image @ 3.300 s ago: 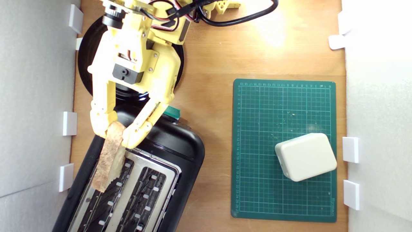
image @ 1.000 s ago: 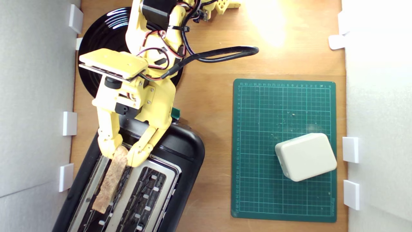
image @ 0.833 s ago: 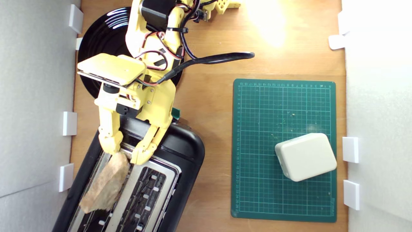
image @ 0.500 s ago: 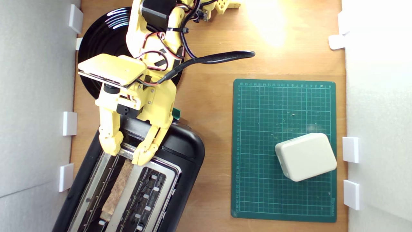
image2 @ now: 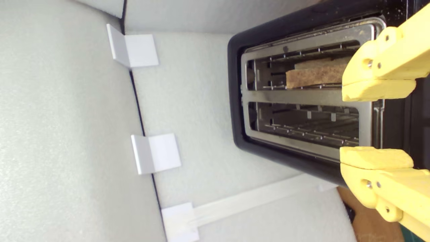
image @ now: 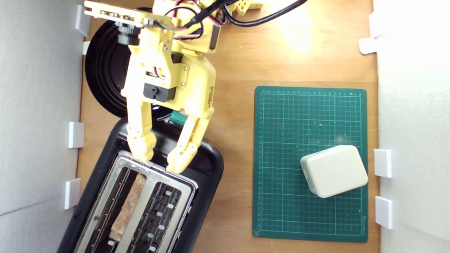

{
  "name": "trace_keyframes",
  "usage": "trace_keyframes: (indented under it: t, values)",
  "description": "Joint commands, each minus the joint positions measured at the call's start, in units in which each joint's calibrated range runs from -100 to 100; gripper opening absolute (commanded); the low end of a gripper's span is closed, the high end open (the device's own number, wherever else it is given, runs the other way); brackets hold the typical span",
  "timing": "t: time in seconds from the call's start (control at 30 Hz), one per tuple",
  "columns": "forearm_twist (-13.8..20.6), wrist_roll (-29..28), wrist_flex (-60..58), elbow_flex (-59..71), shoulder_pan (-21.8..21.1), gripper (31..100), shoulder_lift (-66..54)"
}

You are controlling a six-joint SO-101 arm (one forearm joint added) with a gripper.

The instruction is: Pick bread and place in toaster

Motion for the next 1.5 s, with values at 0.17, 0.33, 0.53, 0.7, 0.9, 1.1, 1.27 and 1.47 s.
trace_keyframes:
  t: [0.17, 0.33, 0.53, 0.7, 0.9, 1.1, 1.27, 1.47]
  values:
    - [3.73, -9.17, -0.92, -0.11, -8.62, 69.8, -8.5]
    - [4.0, -15.5, -0.92, -0.02, -11.61, 69.8, -10.41]
    - [4.0, -22.41, -0.92, 1.16, -13.78, 69.8, -12.33]
    - [4.0, -27.27, -0.92, 4.7, -15.88, 69.8, -14.07]
    - [4.0, -32.03, -0.92, 12.6, -19.34, 69.8, -18.32]
    - [4.0, -35.75, -0.92, 21.86, -23.94, 70.1, -23.64]
    - [4.0, -37.37, -1.01, 27.67, -26.35, 69.9, -27.3]
    - [3.91, -38.99, -1.01, 35.02, -28.37, 69.8, -31.71]
